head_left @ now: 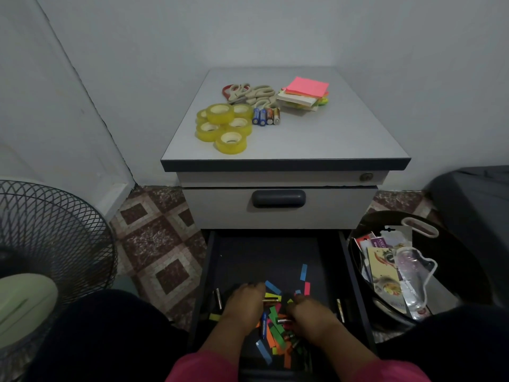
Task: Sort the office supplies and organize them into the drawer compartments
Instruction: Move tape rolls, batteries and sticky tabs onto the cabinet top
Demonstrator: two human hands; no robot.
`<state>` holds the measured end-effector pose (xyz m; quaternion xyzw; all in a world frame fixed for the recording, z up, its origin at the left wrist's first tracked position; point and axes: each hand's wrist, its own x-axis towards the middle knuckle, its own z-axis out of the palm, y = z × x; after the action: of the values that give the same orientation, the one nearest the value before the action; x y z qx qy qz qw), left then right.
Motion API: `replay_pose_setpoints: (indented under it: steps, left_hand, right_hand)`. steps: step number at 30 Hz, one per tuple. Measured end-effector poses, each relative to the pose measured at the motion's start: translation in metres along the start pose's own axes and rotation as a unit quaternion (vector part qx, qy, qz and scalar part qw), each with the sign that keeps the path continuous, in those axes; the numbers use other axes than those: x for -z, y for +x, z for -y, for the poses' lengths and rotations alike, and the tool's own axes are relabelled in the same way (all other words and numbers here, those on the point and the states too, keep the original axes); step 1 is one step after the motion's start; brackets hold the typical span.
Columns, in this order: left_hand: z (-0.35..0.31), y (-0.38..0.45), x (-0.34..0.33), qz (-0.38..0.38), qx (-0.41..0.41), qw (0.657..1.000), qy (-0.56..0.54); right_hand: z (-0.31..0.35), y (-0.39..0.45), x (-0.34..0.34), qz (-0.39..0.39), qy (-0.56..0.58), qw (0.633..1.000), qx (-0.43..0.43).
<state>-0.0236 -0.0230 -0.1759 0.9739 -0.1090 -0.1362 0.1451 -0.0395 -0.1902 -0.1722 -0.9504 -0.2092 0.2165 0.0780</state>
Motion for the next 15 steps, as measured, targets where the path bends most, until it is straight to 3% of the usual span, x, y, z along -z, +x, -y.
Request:
replay_pose_setpoints:
  steps: [11, 15]
  left_hand:
    - [0.005, -0.001, 0.006, -0.05, 0.043, 0.992, -0.104]
    - [0.005, -0.002, 0.006, -0.05, 0.04, 0.993, -0.099]
  right_hand:
    - [0.0, -0.004, 0.009, -0.025, 0.105, 0.993, -0.051]
    - [-0.005, -0.007, 0.016, -0.014, 0.082, 0.996, -0.028]
